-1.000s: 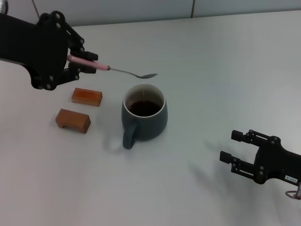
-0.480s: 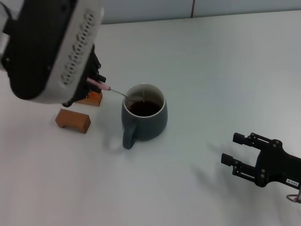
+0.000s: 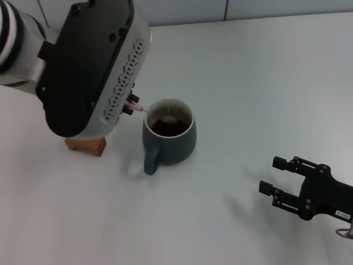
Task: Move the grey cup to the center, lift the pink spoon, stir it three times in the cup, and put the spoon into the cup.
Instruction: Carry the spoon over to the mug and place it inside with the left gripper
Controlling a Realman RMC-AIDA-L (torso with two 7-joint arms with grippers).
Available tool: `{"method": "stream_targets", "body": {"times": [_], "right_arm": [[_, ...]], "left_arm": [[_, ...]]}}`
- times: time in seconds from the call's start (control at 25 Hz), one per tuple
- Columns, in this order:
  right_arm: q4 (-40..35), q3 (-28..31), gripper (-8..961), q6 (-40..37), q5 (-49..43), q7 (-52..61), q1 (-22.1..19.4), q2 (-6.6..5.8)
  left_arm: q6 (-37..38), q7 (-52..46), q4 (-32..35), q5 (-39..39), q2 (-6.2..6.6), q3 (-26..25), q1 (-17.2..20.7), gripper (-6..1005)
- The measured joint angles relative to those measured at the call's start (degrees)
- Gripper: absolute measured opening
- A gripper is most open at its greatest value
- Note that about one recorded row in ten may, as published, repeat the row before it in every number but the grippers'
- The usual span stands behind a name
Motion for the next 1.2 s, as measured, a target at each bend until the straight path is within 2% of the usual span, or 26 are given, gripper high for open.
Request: {"method": "stream_targets", "body": {"times": [0.6,0.72,1.2], "right_arm": [[0.0,-0.2,685,-0.3,-0.3,0.0,-0.1,0.03],[0.0,-0.2,685,-0.3,-0.4,0.0,-0.1,0.04],[0.0,-0.3,684,0.0,-0.5,-0.4,-0.4,0.04]], "left_arm": [[-4.0,-0.7,-6.2,2.3,0.0,3.8,-1.4,138],[-4.4,-2.0,-8.4,3.5,0.0,5.6,-3.3,138],[-3.1,-5.0,-8.4,4.9,0.01,10.0,-4.9,138]]}}
